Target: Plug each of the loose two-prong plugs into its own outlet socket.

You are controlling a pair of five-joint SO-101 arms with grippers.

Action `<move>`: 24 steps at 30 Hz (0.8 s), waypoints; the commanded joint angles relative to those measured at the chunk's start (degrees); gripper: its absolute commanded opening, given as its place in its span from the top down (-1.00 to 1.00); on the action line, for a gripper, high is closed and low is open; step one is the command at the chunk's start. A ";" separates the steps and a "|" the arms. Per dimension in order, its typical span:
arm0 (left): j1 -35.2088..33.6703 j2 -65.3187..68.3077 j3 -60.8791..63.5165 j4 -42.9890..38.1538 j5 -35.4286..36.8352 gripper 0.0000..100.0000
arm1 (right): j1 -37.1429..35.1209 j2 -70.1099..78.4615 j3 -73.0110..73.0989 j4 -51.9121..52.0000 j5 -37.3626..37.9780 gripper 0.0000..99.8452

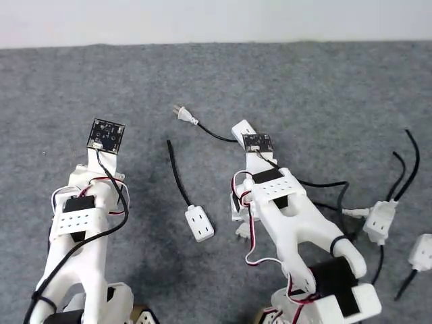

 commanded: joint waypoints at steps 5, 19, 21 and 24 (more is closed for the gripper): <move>0.35 -0.97 -0.66 -1.67 -0.70 0.97 | -1.45 -0.13 -3.25 0.92 -0.26 0.76; 0.35 -0.97 -0.57 -1.67 -0.70 0.97 | -4.35 6.02 -8.26 4.35 9.85 0.98; 0.35 -0.97 -0.57 -1.67 -0.70 0.97 | -5.93 4.35 -7.38 4.26 16.35 0.98; 0.35 -0.97 -0.57 -1.67 -0.70 0.97 | -5.85 0.48 -6.77 4.26 24.53 0.98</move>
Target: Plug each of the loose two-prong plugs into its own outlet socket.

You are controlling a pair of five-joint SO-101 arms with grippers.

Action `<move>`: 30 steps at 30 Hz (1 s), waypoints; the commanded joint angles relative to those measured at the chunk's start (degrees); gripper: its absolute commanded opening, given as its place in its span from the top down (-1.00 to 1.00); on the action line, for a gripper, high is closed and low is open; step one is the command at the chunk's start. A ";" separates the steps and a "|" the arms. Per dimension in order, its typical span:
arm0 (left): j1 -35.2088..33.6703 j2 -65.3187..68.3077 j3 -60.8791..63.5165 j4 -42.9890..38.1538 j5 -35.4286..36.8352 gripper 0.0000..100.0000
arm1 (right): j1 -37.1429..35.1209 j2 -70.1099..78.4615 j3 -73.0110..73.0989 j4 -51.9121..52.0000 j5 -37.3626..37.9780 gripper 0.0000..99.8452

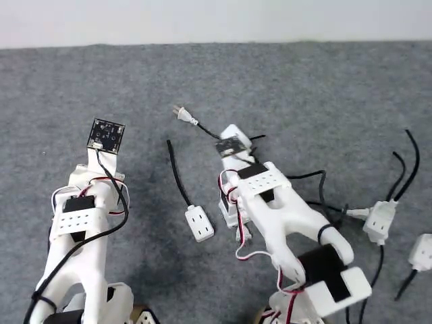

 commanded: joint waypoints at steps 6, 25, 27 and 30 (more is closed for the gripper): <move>0.26 -0.97 -0.57 -1.67 -0.70 0.97 | 4.97 -10.24 -0.88 0.04 27.78 0.98; 0.26 -0.97 -0.57 -1.67 -0.79 0.97 | 6.73 -1.45 -2.46 -0.40 28.13 0.80; 0.26 -0.97 -0.57 -1.67 -0.79 0.97 | 6.73 -1.45 -2.37 -0.57 26.02 0.80; 0.26 -0.97 -0.57 -1.67 -0.79 0.97 | 6.73 -1.45 -2.55 -0.84 21.01 0.80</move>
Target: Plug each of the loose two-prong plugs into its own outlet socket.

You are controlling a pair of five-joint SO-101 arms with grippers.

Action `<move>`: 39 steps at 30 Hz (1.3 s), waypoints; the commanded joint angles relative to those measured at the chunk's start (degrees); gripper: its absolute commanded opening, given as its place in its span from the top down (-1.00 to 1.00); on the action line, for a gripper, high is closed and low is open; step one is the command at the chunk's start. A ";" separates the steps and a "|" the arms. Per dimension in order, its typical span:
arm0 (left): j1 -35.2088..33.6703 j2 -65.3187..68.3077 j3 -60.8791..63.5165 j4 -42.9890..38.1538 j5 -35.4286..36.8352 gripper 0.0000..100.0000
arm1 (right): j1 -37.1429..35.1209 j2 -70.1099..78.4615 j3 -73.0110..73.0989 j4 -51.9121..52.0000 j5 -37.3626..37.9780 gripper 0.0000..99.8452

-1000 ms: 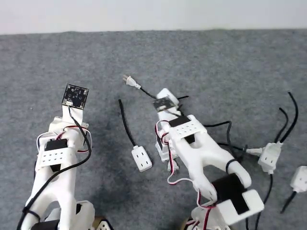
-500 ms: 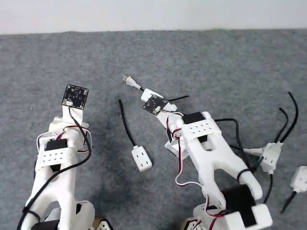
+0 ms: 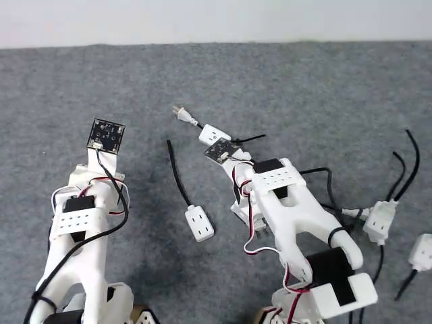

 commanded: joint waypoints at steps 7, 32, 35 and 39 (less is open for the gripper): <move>0.26 -0.97 -0.57 -1.58 -0.79 0.97 | 0.75 -0.04 -2.29 -0.75 -14.95 0.80; 3.25 -1.49 2.42 -1.41 -6.07 0.97 | 1.10 6.64 -6.86 1.01 -17.67 0.97; 5.10 -0.88 1.63 0.00 -5.89 0.97 | 1.45 5.85 -7.03 1.89 -16.88 0.98; 6.42 5.01 -5.85 9.41 -5.63 0.97 | 1.71 -1.27 -7.65 4.18 -15.47 0.98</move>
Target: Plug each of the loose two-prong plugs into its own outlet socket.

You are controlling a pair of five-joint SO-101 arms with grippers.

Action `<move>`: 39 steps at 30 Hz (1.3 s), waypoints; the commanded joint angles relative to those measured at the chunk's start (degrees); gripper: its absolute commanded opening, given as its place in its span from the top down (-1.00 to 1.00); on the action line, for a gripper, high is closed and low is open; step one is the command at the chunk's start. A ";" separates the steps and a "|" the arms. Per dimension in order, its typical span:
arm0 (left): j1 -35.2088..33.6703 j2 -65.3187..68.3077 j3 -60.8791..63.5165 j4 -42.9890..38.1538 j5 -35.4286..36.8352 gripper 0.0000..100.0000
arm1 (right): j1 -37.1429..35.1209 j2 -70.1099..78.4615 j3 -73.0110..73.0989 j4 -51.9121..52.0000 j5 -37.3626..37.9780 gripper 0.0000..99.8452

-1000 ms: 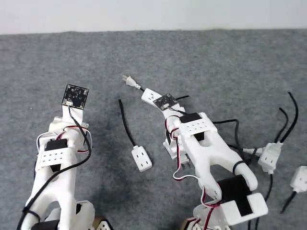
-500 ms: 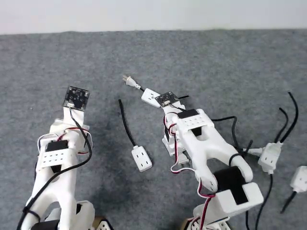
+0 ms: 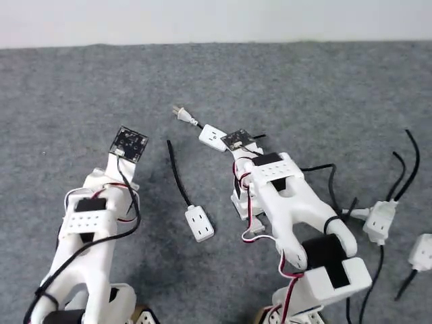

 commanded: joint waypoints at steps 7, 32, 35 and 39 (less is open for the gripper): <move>2.90 27.34 -30.46 22.24 -0.44 0.97 | -0.04 -25.54 -2.90 4.09 -2.02 0.98; 20.31 34.46 -37.32 32.09 -16.44 0.65 | -12.35 -34.24 6.68 -4.44 -6.24 0.98; 20.57 34.46 -37.23 32.18 -17.05 0.65 | -12.00 -34.24 6.68 -4.35 -6.24 0.98; 20.75 34.37 -36.70 32.18 -17.85 0.65 | -12.35 -34.24 6.51 -2.77 -6.24 0.98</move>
